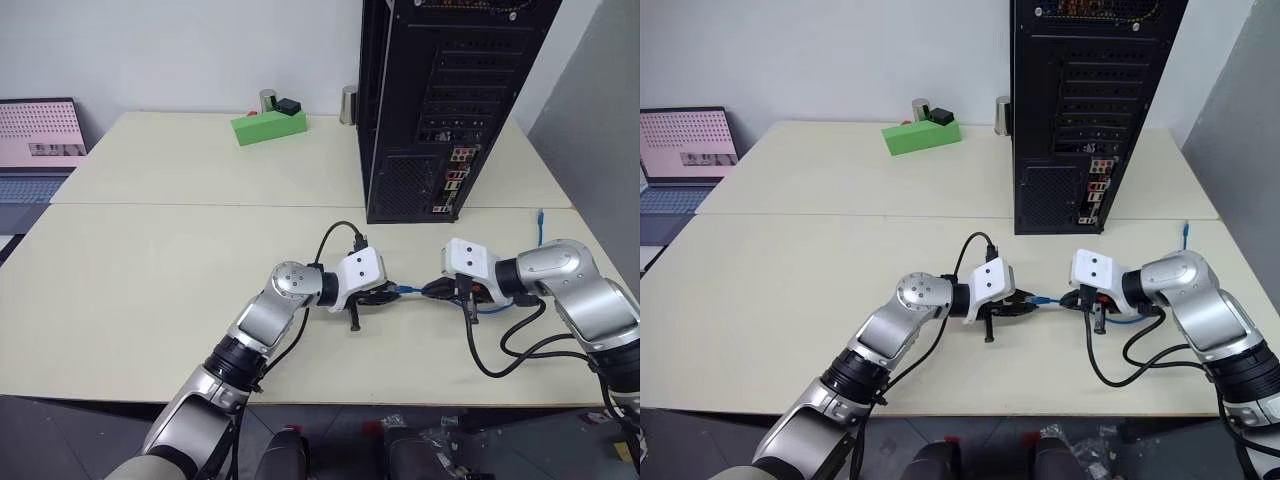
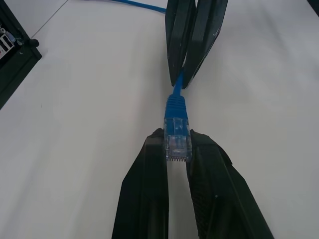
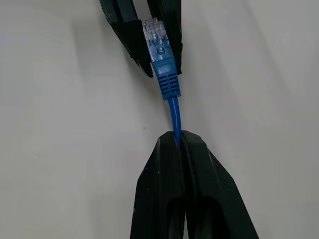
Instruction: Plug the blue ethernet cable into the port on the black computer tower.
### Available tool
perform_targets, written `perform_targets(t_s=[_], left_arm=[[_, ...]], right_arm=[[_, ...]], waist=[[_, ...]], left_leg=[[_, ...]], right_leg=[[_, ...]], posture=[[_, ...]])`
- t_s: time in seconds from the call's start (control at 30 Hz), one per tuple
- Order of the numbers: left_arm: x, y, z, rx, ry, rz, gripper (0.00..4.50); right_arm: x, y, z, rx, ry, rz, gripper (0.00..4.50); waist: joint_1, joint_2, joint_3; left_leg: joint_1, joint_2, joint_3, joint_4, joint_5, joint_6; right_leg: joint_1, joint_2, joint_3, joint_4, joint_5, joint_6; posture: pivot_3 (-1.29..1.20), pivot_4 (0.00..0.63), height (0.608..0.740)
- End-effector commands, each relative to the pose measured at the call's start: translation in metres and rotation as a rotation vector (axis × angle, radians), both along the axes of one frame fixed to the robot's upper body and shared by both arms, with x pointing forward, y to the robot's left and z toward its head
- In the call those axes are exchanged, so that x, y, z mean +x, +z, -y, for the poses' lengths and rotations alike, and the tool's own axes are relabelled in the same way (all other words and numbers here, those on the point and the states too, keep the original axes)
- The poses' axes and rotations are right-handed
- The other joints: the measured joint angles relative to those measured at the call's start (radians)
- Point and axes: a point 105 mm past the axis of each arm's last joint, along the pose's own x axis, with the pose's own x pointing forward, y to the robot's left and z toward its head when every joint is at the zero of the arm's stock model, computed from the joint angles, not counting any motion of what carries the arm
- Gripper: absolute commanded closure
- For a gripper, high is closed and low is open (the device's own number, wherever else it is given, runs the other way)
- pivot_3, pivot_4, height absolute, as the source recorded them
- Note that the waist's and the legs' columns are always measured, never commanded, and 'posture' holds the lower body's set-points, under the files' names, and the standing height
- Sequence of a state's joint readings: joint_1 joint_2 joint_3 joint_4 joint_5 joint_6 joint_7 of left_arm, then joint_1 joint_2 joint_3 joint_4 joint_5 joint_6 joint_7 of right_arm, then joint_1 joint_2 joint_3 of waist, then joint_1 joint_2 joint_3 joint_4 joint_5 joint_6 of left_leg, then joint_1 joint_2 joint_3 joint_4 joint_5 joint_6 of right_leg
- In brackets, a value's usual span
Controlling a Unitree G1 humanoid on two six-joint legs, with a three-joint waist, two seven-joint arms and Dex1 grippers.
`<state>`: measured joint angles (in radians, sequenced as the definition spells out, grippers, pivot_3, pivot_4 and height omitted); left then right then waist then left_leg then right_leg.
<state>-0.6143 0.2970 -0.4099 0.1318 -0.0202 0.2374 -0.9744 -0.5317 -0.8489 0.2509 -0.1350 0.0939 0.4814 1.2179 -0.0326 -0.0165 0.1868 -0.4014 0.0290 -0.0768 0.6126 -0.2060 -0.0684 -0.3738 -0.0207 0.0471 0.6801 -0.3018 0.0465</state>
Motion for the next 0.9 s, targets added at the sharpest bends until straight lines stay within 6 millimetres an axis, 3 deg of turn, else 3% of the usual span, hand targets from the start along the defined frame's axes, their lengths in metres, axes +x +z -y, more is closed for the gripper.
perform_targets(t_s=[0.03, 0.23, 0.4, 0.5, 0.63, 0.9], left_arm=[[0.002, 0.004, -0.010, -0.024, 0.001, 0.040, 4.23], [-0.017, 0.012, -0.017, -0.114, -0.125, 0.155, 4.23], [-0.026, 0.012, -0.034, -0.113, -0.190, 0.307, 4.23], [-0.024, 0.016, -0.050, -0.087, -0.205, 0.589, 4.23], [-0.031, 0.013, -0.062, -0.085, -0.259, 0.792, 4.23], [-0.038, 0.018, -0.070, -0.133, -0.283, 0.992, 4.23]], right_arm=[[0.001, 0.017, 0.004, -0.016, 0.026, 0.066, 3.61], [-0.009, 0.035, 0.020, 0.087, -0.013, 0.013, 2.26], [-0.017, 0.039, 0.016, 0.281, -0.073, -0.082, 1.06], [-0.027, 0.030, -0.001, 0.467, -0.098, -0.185, 1.01], [-0.034, 0.027, -0.023, 0.600, -0.110, -0.257, 1.01], [-0.044, 0.022, -0.052, 0.720, -0.086, -0.380, 1.01]], waist=[[0.000, 0.000, 0.000], [0.002, 0.000, 0.000], [0.000, 0.000, 0.000], [0.000, -0.001, 0.000], [0.003, 0.000, 0.000], [0.003, -0.001, 0.000]], left_leg=[[0.000, 0.000, 0.000, 0.000, 0.000, 0.000], [0.000, 0.000, 0.000, 0.000, 0.000, 0.000], [0.000, 0.000, 0.000, 0.000, 0.000, 0.000], [0.000, 0.001, 0.000, 0.000, 0.000, 0.000], [0.000, 0.000, 0.000, 0.000, 0.000, 0.000], [0.000, 0.000, 0.000, 0.000, 0.000, 0.000]], right_leg=[[0.000, 0.000, 0.000, 0.000, 0.000, 0.000], [0.000, 0.000, 0.000, 0.000, 0.000, 0.000], [0.000, 0.000, 0.000, 0.000, 0.000, 0.000], [0.000, 0.000, 0.000, 0.000, 0.000, 0.000], [0.000, -0.001, 0.000, 0.000, 0.000, 0.000], [0.000, -0.001, -0.001, 0.000, 0.000, 0.000]], posture=[[0.00, 0.150, 0.740], [0.00, 0.150, 0.740], [0.00, 0.150, 0.740], [0.00, 0.150, 0.740], [0.00, 0.150, 0.740], [0.00, 0.150, 0.740]])
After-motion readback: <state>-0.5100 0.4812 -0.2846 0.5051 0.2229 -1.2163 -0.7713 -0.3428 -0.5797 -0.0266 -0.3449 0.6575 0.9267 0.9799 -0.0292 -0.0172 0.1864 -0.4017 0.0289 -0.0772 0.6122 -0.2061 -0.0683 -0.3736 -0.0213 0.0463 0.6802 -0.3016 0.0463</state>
